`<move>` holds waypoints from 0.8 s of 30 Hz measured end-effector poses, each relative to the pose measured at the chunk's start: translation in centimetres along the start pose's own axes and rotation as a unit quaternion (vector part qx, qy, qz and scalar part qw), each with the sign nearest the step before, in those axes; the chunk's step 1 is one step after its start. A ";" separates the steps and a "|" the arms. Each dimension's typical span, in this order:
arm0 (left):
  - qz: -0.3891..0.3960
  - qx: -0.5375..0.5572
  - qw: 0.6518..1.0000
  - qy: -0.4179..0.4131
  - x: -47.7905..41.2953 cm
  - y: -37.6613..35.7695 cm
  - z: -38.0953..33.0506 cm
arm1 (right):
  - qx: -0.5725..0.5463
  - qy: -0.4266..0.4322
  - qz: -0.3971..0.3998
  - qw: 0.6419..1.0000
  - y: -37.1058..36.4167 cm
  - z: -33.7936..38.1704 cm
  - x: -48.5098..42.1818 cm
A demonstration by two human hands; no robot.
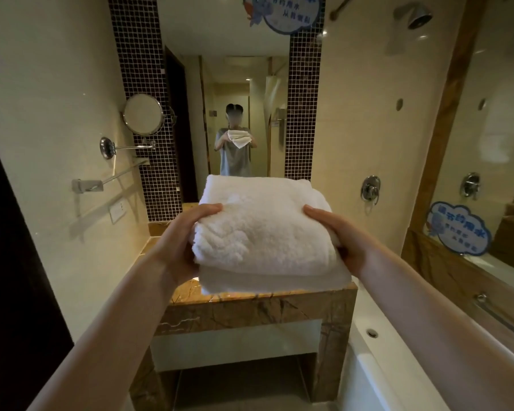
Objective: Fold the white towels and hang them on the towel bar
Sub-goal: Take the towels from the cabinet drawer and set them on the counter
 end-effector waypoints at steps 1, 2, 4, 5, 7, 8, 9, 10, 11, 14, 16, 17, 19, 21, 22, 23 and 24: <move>0.000 0.000 1.000 0.002 -0.9 0.4 0.0 | -0.001 -0.001 -0.004 1.000 -0.3 0.0 -0.8; -0.002 0.001 1.000 0.005 -1.7 0.8 0.1 | 0.000 -0.001 -0.009 1.000 -0.5 0.0 -1.6; -0.007 0.004 1.000 0.008 -3.5 1.5 0.2 | 0.002 0.003 -0.013 1.000 -0.9 0.1 -3.3; -0.009 0.006 1.000 0.009 -4.3 1.8 0.3 | 0.000 0.005 -0.013 1.000 -1.1 0.1 -4.1; -0.012 0.006 1.000 0.011 -5.9 2.4 0.5 | -0.002 0.003 -0.011 1.000 -1.5 -0.1 -5.9; -0.015 0.006 1.000 0.012 -6.7 2.6 0.6 | -0.003 0.000 -0.010 1.000 -1.7 -0.2 -6.7; -0.019 0.006 1.000 0.013 -7.5 2.9 0.7 | -0.003 -0.002 -0.009 1.000 -1.9 -0.3 -7.6; -0.021 0.008 1.000 0.016 -8.3 3.1 0.8 | -0.002 -0.004 -0.009 1.000 -2.0 -0.4 -8.5; -0.022 0.008 1.000 0.018 -9.1 3.2 0.9 | -0.003 -0.005 -0.009 1.000 -2.1 -0.4 -9.4; -0.021 0.006 1.000 0.014 -11.6 3.4 0.7 | -0.001 -0.001 -0.001 1.000 -2.4 0.0 -12.3; -0.020 0.007 1.000 0.010 -12.9 3.4 0.6 | 0.008 0.006 -0.001 1.000 -2.3 0.4 -13.8; -0.021 0.010 1.000 0.012 -13.9 3.3 0.5 | 0.012 0.007 0.001 1.000 -2.3 0.7 -14.9; -0.029 0.007 0.999 0.014 -15.9 3.2 0.3 | 0.014 0.009 0.005 1.000 -2.3 1.3 -17.0; -0.037 0.003 0.999 0.012 -18.0 3.0 -0.1 | 0.012 0.009 0.009 1.000 -2.2 2.0 -19.1; -0.041 0.005 0.999 0.009 -19.0 2.8 -0.4 | 0.010 0.009 0.010 1.000 -2.2 2.4 -20.1; -0.044 0.007 0.999 0.007 -20.1 2.6 -0.7 | 0.011 0.009 0.010 1.000 -2.1 2.8 -21.1; -0.047 0.009 0.999 0.005 -21.1 2.4 -0.9 | 0.013 0.011 0.011 1.000 -2.1 3.2 -22.1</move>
Point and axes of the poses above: each hand's wrist, its own x-axis away from the middle knuckle, its own y-axis out of the back of the hand, z = x × y, the point moved 10 cm from there along -x, towards the middle knuckle, and after that the axes turned 13 degrees about -z, right-handed, at the moved point
